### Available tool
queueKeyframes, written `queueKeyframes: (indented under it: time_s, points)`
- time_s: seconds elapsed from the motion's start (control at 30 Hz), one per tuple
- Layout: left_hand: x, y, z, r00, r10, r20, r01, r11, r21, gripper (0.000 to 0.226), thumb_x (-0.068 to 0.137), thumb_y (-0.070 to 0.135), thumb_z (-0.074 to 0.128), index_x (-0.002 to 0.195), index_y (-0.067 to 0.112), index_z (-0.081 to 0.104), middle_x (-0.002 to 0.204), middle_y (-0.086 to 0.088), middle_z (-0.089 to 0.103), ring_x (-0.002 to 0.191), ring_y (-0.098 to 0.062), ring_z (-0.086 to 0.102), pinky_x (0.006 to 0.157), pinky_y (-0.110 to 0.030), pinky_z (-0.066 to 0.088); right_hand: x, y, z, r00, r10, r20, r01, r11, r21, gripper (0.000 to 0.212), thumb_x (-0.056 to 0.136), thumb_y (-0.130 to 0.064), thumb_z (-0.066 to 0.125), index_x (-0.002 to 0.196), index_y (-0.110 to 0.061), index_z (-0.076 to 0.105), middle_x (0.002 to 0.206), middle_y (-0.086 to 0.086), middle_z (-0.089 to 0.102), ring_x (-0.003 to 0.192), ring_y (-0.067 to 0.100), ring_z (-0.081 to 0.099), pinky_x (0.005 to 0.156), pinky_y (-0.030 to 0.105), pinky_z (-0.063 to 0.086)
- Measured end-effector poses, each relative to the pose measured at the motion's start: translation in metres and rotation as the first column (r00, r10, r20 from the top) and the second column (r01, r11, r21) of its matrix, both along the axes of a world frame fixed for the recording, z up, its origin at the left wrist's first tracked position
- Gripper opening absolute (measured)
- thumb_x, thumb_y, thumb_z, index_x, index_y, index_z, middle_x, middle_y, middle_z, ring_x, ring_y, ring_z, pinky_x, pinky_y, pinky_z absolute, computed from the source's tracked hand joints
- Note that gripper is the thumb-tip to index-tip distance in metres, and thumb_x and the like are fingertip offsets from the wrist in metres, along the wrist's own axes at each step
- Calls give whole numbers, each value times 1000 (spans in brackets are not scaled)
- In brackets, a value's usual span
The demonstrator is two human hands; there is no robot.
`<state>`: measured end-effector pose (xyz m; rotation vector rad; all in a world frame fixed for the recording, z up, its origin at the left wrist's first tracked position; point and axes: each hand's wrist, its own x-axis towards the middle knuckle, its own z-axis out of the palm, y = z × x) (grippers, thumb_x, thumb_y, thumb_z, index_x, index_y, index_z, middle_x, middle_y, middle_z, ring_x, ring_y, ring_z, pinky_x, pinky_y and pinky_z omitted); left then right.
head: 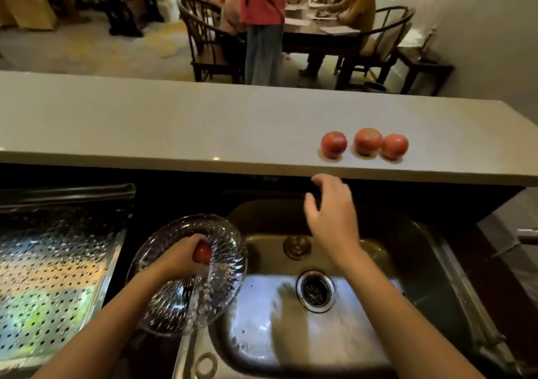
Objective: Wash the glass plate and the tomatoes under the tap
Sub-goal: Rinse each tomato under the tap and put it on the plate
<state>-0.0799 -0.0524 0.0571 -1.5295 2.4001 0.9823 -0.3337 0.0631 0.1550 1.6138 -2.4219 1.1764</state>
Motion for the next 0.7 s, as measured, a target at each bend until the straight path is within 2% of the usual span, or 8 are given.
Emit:
queueKeyframes:
  time_s: [0.1,0.2,0.3,0.37,0.43,0.53,0.63,0.7]
  points:
    - [-10,5,14,979,-84,184,99,992,-76,81,78,31,72,143,15,26,142,-12,38,127,-26,42,106,-33,36,-24,9,17,979,-164,-125,158,986,-57,36,87,-20,57,120,-8,50,118,7,54,112,22,46,91,30,39]
    - [-32,17,53,929,-215,300,278,942,-186,79,81,42,65,145,19,25,146,-7,37,131,-23,40,108,-34,35,-41,11,20,963,-184,-199,200,978,62,47,87,-25,57,129,-9,42,130,9,46,122,26,38,100,37,38]
    - [-71,30,113,960,-269,70,276,886,-374,63,78,49,64,134,27,44,131,2,57,115,-16,56,96,-32,46,-51,11,14,950,-124,-287,180,967,179,57,89,-29,56,137,-9,34,141,10,35,133,26,28,110,38,29]
    - [-107,34,146,943,-280,-180,153,844,-514,56,77,47,66,127,27,51,120,2,63,104,-16,61,87,-32,48,-53,12,9,939,-83,-334,167,958,233,67,89,-31,56,143,-9,24,149,13,26,140,29,18,115,39,19]
    - [-151,29,164,894,-267,-360,10,815,-579,60,77,42,68,130,23,48,124,-1,61,109,-18,58,89,-34,46,-54,14,3,924,-44,-379,162,944,286,80,88,-35,55,148,-9,10,155,14,12,145,30,6,118,39,9]
    - [-212,11,168,876,-226,-426,-50,837,-545,75,76,39,72,139,18,38,141,-4,48,127,-23,46,105,-38,37,-58,18,-6,900,-8,-436,160,936,314,94,85,-43,57,149,-10,-5,158,11,1,146,26,-4,118,38,2]
    - [-243,-2,155,868,-231,-439,13,896,-444,79,77,38,72,142,19,33,144,-6,45,129,-24,44,106,-39,37,-63,18,-8,896,17,-443,143,935,325,99,83,-47,58,148,-12,-8,158,8,-3,146,24,-8,117,36,0]
    - [-249,-4,147,861,-241,-449,22,898,-440,70,78,33,71,139,17,39,140,-7,49,126,-24,47,103,-35,37,-66,19,-10,897,33,-440,127,936,328,100,82,-48,57,148,-13,-9,158,8,-4,146,23,-9,116,35,0]
